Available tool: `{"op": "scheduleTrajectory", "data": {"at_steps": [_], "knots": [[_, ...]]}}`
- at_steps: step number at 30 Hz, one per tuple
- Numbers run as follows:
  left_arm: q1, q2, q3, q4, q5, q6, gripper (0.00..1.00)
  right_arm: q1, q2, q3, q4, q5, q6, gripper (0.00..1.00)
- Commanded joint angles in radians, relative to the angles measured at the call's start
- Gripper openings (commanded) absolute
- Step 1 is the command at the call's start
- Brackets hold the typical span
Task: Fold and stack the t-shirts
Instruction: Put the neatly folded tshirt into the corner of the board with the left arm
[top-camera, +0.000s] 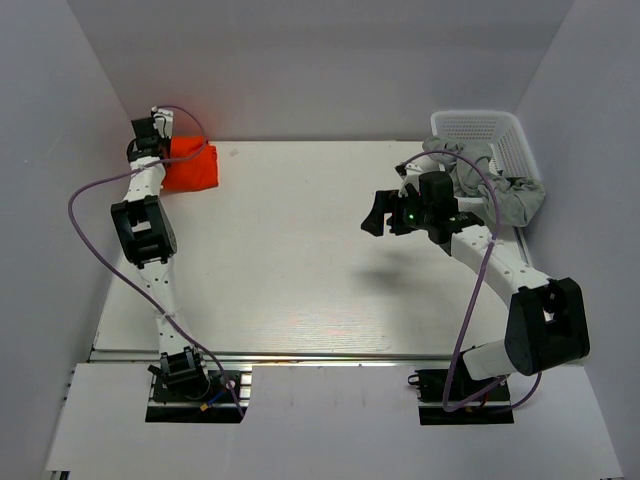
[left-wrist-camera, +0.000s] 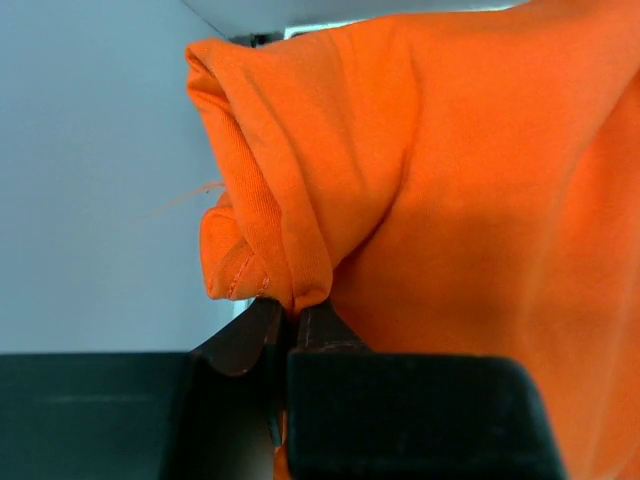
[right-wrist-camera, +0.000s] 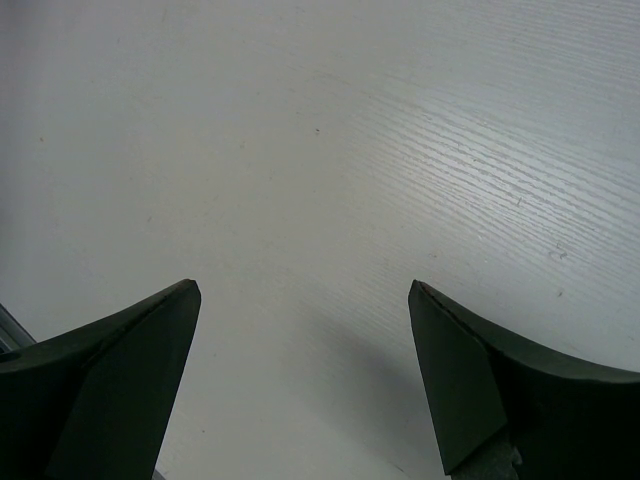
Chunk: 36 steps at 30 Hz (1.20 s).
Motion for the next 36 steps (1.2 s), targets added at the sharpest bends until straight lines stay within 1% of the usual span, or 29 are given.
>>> {"op": "scheduleTrajectory", "data": {"at_steps": [1, 4, 6, 7, 8, 9, 10, 11, 14, 18, 21, 22, 23, 25, 26, 27, 28, 30, 31, 34, 35, 36], "knots": [[0.018, -0.029, 0.02, 0.097, 0.04, 0.03, 0.0, -0.003, -0.006, 0.042, 0.002, -0.001, 0.001, 0.9], [0.029, -0.029, 0.02, 0.108, 0.083, 0.039, 0.0, -0.004, 0.002, 0.05, -0.002, -0.001, 0.004, 0.9], [0.029, -0.018, 0.02, 0.129, 0.083, 0.039, 0.0, -0.003, 0.009, 0.056, -0.007, -0.004, 0.002, 0.9], [0.029, -0.009, 0.03, 0.143, 0.083, 0.039, 0.05, 0.0, 0.009, 0.056, -0.009, -0.006, 0.004, 0.9], [0.029, -0.009, 0.03, 0.152, 0.062, 0.039, 0.15, -0.003, 0.011, 0.056, -0.007, -0.006, 0.005, 0.9], [0.029, 0.0, 0.04, 0.17, 0.04, 0.03, 0.55, -0.003, 0.012, 0.053, -0.012, -0.007, 0.007, 0.9], [0.029, 0.0, 0.04, 0.184, 0.024, 0.03, 0.79, -0.001, 0.012, 0.053, -0.01, -0.007, 0.007, 0.9], [0.029, 0.0, 0.04, 0.197, -0.002, 0.019, 0.99, -0.003, 0.014, 0.054, -0.015, -0.009, 0.01, 0.9], [0.029, 0.0, 0.067, 0.197, -0.003, 0.003, 1.0, 0.0, 0.015, 0.05, -0.015, -0.017, 0.016, 0.9], [0.011, -0.023, 0.067, 0.168, 0.051, -0.017, 1.0, -0.001, 0.014, 0.045, -0.01, -0.032, 0.021, 0.9], [0.002, -0.081, 0.015, 0.143, 0.134, -0.026, 1.0, -0.001, 0.009, 0.033, 0.013, -0.043, 0.028, 0.9], [0.001, -0.096, -0.024, 0.129, 0.164, -0.053, 1.0, 0.0, 0.009, 0.024, 0.014, -0.05, 0.025, 0.9], [-0.008, -0.113, -0.054, 0.129, 0.234, -0.064, 1.0, 0.002, 0.006, 0.024, 0.019, -0.052, 0.028, 0.9], [-0.017, -0.156, -0.138, 0.149, 0.298, -0.064, 1.0, -0.001, 0.005, 0.01, 0.031, -0.053, 0.031, 0.9], [-0.028, -0.156, -0.16, 0.163, 0.298, -0.064, 0.98, -0.003, 0.003, 0.004, 0.036, -0.056, 0.034, 0.9], [-0.028, -0.167, -0.173, 0.163, 0.313, -0.064, 0.93, -0.003, -0.001, 0.001, 0.045, -0.056, 0.034, 0.9], [-0.037, -0.167, -0.184, 0.174, 0.313, -0.064, 0.79, -0.001, -0.002, -0.007, 0.044, -0.059, 0.034, 0.9], [-0.037, -0.145, -0.194, 0.174, 0.313, -0.087, 0.61, -0.003, -0.003, -0.015, 0.044, -0.064, 0.037, 0.9], [-0.037, -0.133, -0.168, 0.174, 0.313, -0.087, 0.46, -0.001, -0.003, -0.018, 0.045, -0.066, 0.034, 0.9], [-0.037, -0.067, -0.08, 0.128, 0.313, -0.122, 0.32, 0.0, -0.008, -0.031, 0.047, -0.058, 0.037, 0.9], [-0.037, -0.041, -0.063, 0.108, 0.313, -0.122, 0.32, -0.001, -0.008, -0.031, 0.045, -0.053, 0.039, 0.9], [-0.037, -0.032, -0.039, 0.099, 0.35, -0.122, 0.32, -0.001, -0.008, -0.033, 0.045, -0.052, 0.037, 0.9]]}}
